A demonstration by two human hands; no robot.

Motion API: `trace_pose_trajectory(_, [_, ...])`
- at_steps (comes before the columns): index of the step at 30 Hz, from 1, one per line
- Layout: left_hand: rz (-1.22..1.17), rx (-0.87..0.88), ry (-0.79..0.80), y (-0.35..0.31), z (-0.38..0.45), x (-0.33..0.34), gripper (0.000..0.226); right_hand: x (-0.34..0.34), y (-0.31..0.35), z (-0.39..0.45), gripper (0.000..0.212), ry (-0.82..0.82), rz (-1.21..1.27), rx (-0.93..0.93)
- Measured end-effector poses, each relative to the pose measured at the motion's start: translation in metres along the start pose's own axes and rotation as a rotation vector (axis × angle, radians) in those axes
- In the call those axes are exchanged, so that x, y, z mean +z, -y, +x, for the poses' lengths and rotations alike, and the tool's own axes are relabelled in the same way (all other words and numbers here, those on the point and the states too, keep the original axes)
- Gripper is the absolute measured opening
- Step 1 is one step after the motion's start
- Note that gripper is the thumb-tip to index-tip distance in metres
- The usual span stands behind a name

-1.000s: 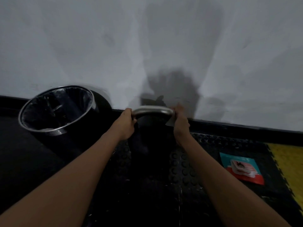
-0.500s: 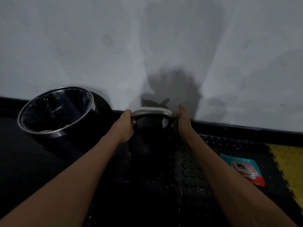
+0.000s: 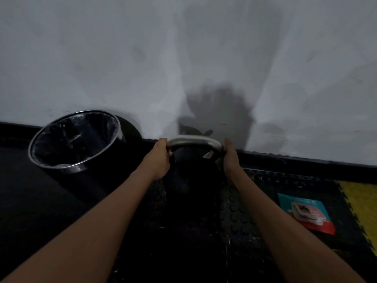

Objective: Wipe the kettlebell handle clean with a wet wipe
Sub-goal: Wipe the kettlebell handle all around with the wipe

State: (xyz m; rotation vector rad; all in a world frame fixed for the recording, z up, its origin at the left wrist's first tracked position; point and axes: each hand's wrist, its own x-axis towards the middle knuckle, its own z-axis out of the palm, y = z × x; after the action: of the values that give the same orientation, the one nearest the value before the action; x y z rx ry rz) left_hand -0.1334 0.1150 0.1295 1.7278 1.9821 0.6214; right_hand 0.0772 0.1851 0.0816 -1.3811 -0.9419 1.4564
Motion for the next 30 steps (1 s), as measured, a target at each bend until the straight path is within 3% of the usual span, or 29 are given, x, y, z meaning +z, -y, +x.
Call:
trace_pose_trajectory(2, [-0.002,-0.009,-0.003,-0.001,0.001,0.000,0.025,0.005,0.014,-0.006,0.045,0.026,-0.209,-0.054])
trace_pose_trajectory(5, [-0.002,-0.032,-0.004,-0.002,0.001,0.001,0.026,0.024,0.032,-0.026,0.054,-0.039,-0.303,-0.258])
trace_pose_trajectory(8, [-0.005,-0.043,-0.002,-0.003,0.001,0.003,0.027,0.027,0.010,-0.040,0.037,-0.149,-0.360,-0.470])
trace_pose_trajectory(12, [-0.006,-0.053,0.006,-0.005,0.001,0.001,0.030,0.015,-0.003,-0.042,0.060,-0.163,-0.372,-0.365])
trace_pose_trajectory(17, [-0.012,-0.059,0.000,-0.005,0.000,0.000,0.028,0.045,0.026,-0.056,0.045,-0.122,-0.646,-0.689])
trace_pose_trajectory(19, [-0.016,-0.053,-0.001,-0.006,0.000,-0.001,0.024,0.041,0.014,-0.056,0.038,-0.193,-0.572,-0.674])
trace_pose_trajectory(23, [-0.007,-0.035,-0.006,-0.005,0.000,-0.002,0.019,0.023,0.003,-0.047,0.026,-0.207,-0.300,-0.381])
trace_pose_trajectory(28, [0.003,-0.043,-0.007,-0.005,0.001,0.000,0.022,0.035,0.021,-0.059,0.048,-0.112,-0.532,-0.698])
trace_pose_trajectory(30, [-0.002,-0.051,-0.003,-0.006,0.000,0.001,0.024,0.031,0.008,-0.049,0.050,-0.118,-0.549,-0.695])
